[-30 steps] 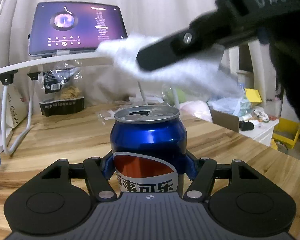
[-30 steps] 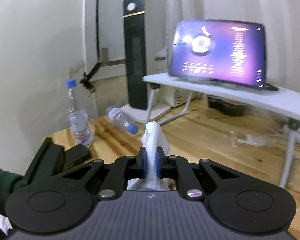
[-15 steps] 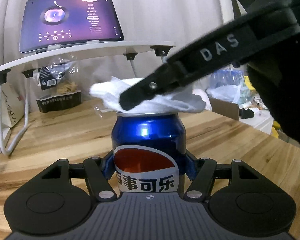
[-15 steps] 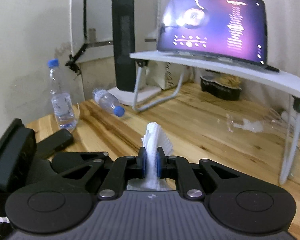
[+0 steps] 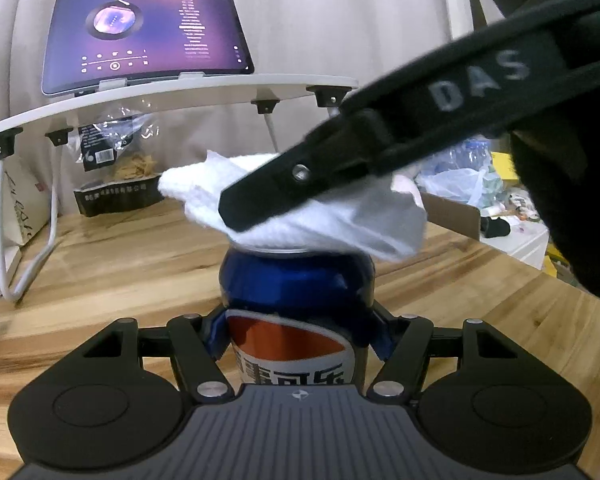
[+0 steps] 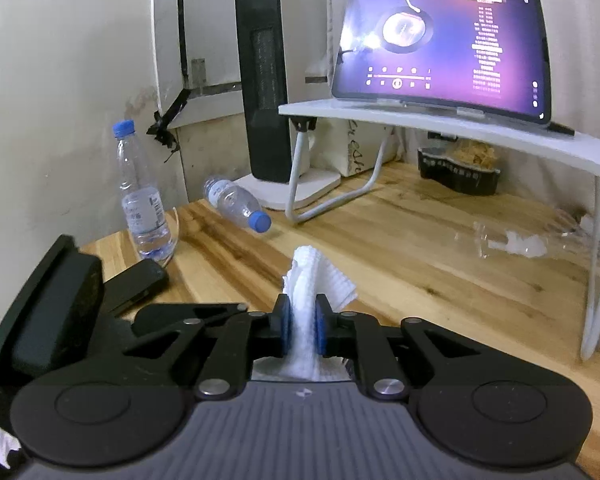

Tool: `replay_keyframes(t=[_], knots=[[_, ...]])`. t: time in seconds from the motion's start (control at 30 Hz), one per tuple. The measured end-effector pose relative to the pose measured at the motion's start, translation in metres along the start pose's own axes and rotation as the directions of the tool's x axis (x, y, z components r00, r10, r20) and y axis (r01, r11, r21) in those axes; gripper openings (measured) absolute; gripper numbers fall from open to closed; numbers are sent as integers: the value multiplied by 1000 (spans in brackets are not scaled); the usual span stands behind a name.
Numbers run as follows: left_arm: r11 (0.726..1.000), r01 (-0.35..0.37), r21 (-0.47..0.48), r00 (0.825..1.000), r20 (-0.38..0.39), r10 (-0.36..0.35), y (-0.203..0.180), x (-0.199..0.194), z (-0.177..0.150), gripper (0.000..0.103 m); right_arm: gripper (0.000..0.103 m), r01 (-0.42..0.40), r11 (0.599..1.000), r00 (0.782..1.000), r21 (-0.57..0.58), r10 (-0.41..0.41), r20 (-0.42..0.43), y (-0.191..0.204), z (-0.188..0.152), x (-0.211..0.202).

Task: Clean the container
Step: 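Wipe the can's top rim with the towel in the right tool while the left tool holds it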

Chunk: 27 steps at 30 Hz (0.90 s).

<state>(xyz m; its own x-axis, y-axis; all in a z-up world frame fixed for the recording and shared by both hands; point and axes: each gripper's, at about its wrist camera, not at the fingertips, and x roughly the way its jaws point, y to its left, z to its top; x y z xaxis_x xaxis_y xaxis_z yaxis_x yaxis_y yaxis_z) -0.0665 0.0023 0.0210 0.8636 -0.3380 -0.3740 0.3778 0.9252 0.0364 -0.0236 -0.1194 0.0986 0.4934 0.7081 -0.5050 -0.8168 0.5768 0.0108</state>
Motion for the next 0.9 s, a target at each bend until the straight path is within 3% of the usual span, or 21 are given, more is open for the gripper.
replay_keyframes(t=[0.6, 0.77, 0.9], knots=[[1000, -6, 7, 1000, -10, 6, -3, 3, 1, 67, 16, 15, 1000, 1000, -19, -14, 18, 15, -3, -3], [1000, -15, 10, 1000, -9, 15, -4, 3, 1, 67, 16, 105, 994, 994, 17, -106, 33, 0, -3, -4], [1000, -11, 3, 1000, -10, 11, -3, 4, 2, 67, 18, 121, 992, 992, 44, -122, 37, -6, -7, -13]])
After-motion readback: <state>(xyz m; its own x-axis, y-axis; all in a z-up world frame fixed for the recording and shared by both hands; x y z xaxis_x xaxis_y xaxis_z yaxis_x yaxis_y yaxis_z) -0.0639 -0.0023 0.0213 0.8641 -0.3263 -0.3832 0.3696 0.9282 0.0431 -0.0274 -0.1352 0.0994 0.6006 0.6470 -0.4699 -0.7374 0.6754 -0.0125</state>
